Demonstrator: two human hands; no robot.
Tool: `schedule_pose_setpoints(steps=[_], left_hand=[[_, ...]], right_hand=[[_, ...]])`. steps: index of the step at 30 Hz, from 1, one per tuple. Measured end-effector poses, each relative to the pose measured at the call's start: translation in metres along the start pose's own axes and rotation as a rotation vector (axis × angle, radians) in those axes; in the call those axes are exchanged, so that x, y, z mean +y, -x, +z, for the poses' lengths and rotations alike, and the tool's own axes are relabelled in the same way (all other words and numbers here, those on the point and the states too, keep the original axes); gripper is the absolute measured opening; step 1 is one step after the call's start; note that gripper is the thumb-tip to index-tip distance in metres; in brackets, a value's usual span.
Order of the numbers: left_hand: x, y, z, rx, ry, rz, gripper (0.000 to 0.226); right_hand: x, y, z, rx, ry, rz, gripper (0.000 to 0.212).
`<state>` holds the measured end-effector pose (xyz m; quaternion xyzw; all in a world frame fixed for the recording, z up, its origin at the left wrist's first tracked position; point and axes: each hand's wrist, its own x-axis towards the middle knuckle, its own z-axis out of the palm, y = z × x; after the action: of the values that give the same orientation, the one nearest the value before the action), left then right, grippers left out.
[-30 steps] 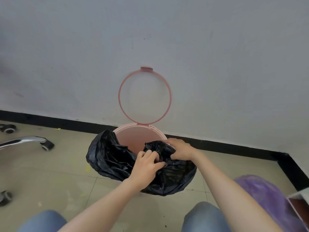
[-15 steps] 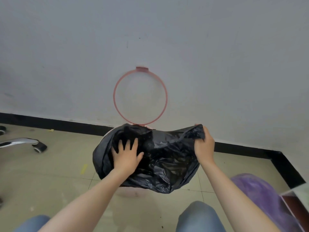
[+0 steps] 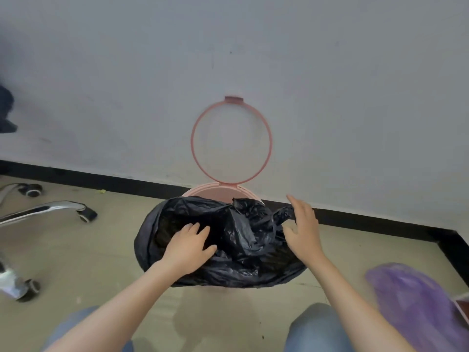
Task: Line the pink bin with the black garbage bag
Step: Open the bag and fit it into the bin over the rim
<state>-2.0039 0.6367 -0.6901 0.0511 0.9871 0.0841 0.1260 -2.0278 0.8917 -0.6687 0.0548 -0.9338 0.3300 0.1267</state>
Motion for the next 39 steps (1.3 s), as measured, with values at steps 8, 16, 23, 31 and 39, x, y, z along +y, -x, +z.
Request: schedule_pose_setpoints(steps=[8,16,23,31,39], left_hand=[[-0.017,0.005,-0.017,0.649,-0.166,0.009,0.055],[-0.053,-0.023,-0.027,0.325,0.122,-0.503,0.066],[-0.064,-0.014,-0.048,0.661,0.225,-0.459,0.019],[-0.054,0.021,-0.013,0.486,0.057,-0.341,0.049],[-0.025,0.026,0.026,0.587,-0.287,0.392,0.067]], right_hand=[[-0.007,0.013,-0.009,-0.128,0.081,-0.052,0.07],[0.0,0.0,-0.013,-0.508,0.303,-0.012,0.021],[-0.016,-0.025,-0.018,0.498,-0.108,0.339,0.018],[0.009,0.021,-0.002,-0.065,0.285,0.15,0.012],[-0.011,0.06,0.03,0.302,0.462,-0.642,0.027]])
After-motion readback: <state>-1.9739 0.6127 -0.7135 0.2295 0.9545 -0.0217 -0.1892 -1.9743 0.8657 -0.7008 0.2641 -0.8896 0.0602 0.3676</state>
